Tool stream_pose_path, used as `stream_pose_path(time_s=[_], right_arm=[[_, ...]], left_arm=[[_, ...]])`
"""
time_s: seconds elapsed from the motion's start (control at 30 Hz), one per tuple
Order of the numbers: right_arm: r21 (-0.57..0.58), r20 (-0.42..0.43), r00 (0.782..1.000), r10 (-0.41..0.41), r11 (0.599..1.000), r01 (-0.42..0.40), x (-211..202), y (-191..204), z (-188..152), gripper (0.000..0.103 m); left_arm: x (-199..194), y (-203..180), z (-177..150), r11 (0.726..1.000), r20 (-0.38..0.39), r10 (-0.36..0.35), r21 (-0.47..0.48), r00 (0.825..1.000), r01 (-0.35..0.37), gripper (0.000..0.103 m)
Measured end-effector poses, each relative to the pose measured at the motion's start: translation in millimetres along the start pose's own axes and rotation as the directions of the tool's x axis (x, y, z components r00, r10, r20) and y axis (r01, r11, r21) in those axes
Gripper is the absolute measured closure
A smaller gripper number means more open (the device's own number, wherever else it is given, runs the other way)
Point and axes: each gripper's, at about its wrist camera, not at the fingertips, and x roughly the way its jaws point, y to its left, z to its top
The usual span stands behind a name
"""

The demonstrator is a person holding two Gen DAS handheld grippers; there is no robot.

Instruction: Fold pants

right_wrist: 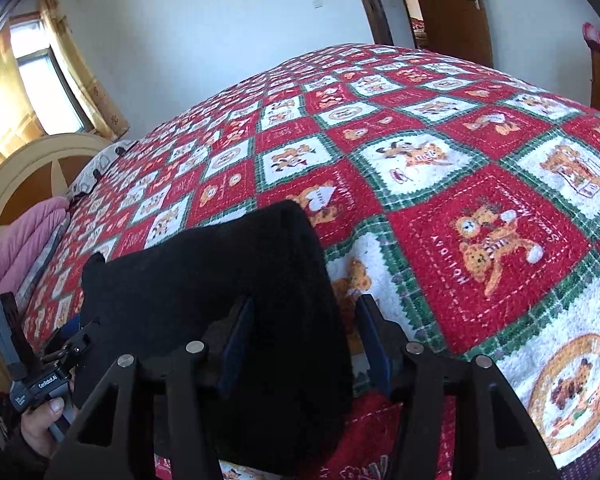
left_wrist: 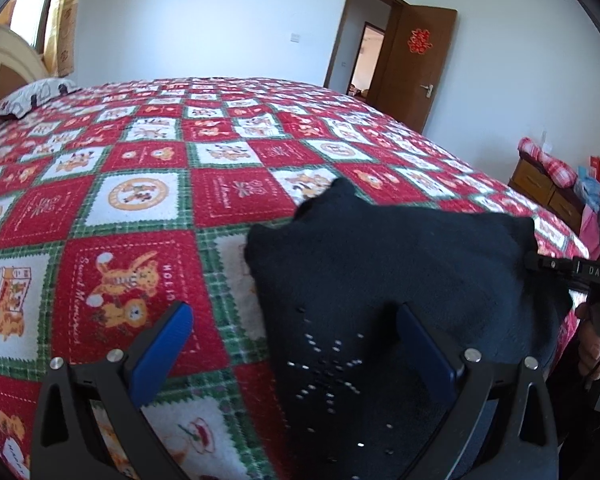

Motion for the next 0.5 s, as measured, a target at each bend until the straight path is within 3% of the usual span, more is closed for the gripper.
stream_pose_path(time_s=[0.17,0.2,0.23,0.3,0.37,0.47,0.5], right_arm=[[-0.002,-0.020,1.000,-0.007,1.000,0.007,10.1,2.0,-0.5,0.047],[-0.006,-0.027,1.000,-0.001,1.000,0.001,11.5,3.9,-0.2,0.048],[-0.013,-0.036,0.999,0.017,1.000,-0.018,12.1,5.9,0.1,0.057],[-0.016,-0.053,0.997,0.063,0.998,-0.064,12.7,9.2,-1.2,0.063],[-0.022,-0.053,0.995,0.079,0.997,-0.080,12.1,10.4,-3.5,0.069],[-0.022,-0.030,0.995,0.098,0.995,-0.099,5.4,12.8,-4.2,0.075],[-0.031,-0.017,0.995,0.102,0.994,-0.103,1.1,15.8,-4.6,0.076]], left_arm=[[7.0,-12.1,-0.7,0.998,-0.026,-0.033,0.059,0.999,0.034,0.000],[7.0,-12.0,0.0,0.997,-0.027,-0.051,0.052,0.998,0.053,0.003],[6.7,-11.2,0.7,0.997,-0.026,-0.067,0.043,0.997,0.068,0.007],[5.4,-10.3,1.5,0.994,-0.027,-0.107,0.028,0.994,0.108,0.030],[4.2,-10.8,1.5,0.991,-0.030,-0.134,0.023,0.991,0.135,0.045],[2.6,-5.0,3.7,0.986,-0.029,-0.165,-0.010,0.986,0.165,0.083],[1.7,-1.6,5.0,0.982,-0.031,-0.185,-0.030,0.982,0.184,0.084]])
